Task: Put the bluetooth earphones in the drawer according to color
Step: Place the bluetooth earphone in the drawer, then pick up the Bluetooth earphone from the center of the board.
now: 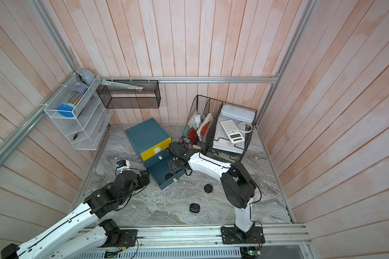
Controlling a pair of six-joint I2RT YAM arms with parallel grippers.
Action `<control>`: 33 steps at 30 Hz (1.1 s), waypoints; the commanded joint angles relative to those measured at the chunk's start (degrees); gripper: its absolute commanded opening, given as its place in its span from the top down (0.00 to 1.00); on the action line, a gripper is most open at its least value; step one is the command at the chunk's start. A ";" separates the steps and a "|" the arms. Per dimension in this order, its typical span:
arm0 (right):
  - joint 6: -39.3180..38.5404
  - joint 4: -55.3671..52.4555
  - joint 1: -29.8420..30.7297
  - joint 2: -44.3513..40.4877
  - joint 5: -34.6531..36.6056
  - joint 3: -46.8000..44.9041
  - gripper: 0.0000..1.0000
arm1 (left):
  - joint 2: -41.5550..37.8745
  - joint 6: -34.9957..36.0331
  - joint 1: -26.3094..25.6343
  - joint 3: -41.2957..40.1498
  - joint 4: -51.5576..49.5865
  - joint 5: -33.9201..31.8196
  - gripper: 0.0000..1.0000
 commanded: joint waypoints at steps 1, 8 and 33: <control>2.34 2.79 -1.15 -5.96 -2.15 -4.57 0.17 | 0.26 1.42 0.00 -0.81 2.51 2.97 0.00; 6.88 8.44 -3.81 -18.80 -3.67 -19.41 0.03 | 3.60 1.88 -4.52 0.90 3.50 3.46 0.00; 17.44 12.09 -22.94 -49.69 4.44 -45.14 0.02 | 44.36 8.36 -32.97 21.29 10.52 8.09 0.00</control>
